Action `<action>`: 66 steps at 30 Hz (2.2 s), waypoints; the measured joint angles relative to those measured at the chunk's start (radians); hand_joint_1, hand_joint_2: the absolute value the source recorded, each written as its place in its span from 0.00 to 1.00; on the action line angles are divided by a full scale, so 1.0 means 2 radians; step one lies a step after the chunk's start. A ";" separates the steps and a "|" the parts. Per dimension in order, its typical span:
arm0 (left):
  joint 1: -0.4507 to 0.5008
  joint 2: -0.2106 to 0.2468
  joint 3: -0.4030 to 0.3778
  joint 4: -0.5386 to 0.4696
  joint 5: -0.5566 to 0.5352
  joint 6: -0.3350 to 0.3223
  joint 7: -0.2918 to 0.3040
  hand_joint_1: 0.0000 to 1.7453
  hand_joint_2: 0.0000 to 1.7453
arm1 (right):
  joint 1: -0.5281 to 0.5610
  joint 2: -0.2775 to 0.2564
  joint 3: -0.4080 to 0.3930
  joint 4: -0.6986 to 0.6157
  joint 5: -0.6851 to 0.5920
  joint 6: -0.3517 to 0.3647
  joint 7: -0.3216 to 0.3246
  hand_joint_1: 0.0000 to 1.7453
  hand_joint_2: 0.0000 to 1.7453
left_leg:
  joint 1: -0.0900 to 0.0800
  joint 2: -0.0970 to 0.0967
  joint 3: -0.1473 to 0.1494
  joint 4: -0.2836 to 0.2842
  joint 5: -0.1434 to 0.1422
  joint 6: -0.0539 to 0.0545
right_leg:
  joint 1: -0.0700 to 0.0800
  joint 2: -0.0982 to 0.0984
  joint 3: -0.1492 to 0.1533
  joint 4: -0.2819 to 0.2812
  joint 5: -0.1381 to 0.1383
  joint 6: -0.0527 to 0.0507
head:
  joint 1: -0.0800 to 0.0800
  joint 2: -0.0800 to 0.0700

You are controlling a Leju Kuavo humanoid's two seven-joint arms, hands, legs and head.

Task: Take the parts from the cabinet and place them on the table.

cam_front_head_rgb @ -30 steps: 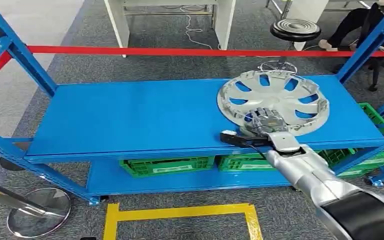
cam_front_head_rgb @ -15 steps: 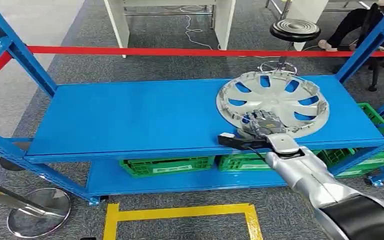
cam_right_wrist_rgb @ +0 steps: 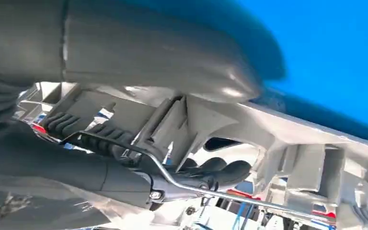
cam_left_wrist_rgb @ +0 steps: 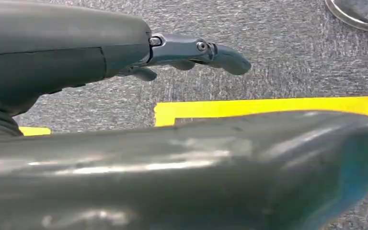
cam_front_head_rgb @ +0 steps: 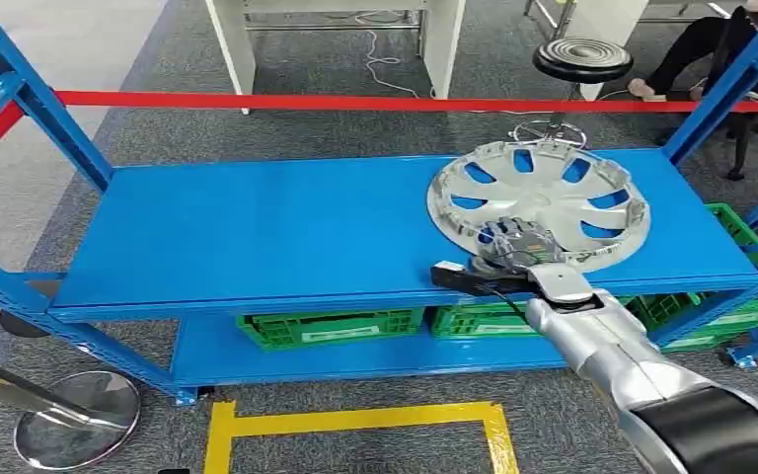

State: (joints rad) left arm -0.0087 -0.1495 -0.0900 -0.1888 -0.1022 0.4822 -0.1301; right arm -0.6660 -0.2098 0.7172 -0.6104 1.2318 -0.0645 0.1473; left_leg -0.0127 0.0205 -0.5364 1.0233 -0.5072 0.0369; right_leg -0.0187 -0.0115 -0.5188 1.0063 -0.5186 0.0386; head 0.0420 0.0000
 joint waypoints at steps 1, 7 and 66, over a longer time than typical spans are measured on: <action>0.000 0.000 0.001 0.000 0.000 0.001 0.000 0.00 0.00 | 0.000 0.001 -0.001 0.000 0.002 0.000 0.002 0.00 1.00 | 0.000 0.000 0.000 0.000 0.000 0.000 | 0.000 0.000 0.000 0.000 0.000 0.000 | 0.000 0.000; 0.000 0.000 0.002 0.000 -0.001 0.003 0.000 0.00 0.00 | -0.004 0.004 -0.005 0.000 0.008 0.003 0.007 0.00 1.00 | 0.000 0.000 0.000 0.000 0.000 0.000 | 0.000 0.000 0.000 0.000 0.000 0.000 | 0.000 0.000; 0.005 -0.008 0.050 0.000 0.014 0.078 -0.127 0.00 1.00 | 0.064 -0.074 -0.035 -0.202 0.003 -0.062 -0.060 1.00 1.00 | 0.000 0.000 -0.004 0.000 0.002 0.000 | 0.000 0.000 -0.004 0.000 0.003 0.000 | 0.000 0.000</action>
State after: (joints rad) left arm 0.0010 -0.1656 0.0107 -0.1888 -0.0748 0.6390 -0.3837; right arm -0.5384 -0.3578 0.6462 -1.0153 1.2374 -0.1880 0.0274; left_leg -0.0130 0.0204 -0.5444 1.0237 -0.5026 0.0368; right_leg -0.0188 -0.0116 -0.5273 1.0060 -0.5131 0.0382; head 0.0416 0.0000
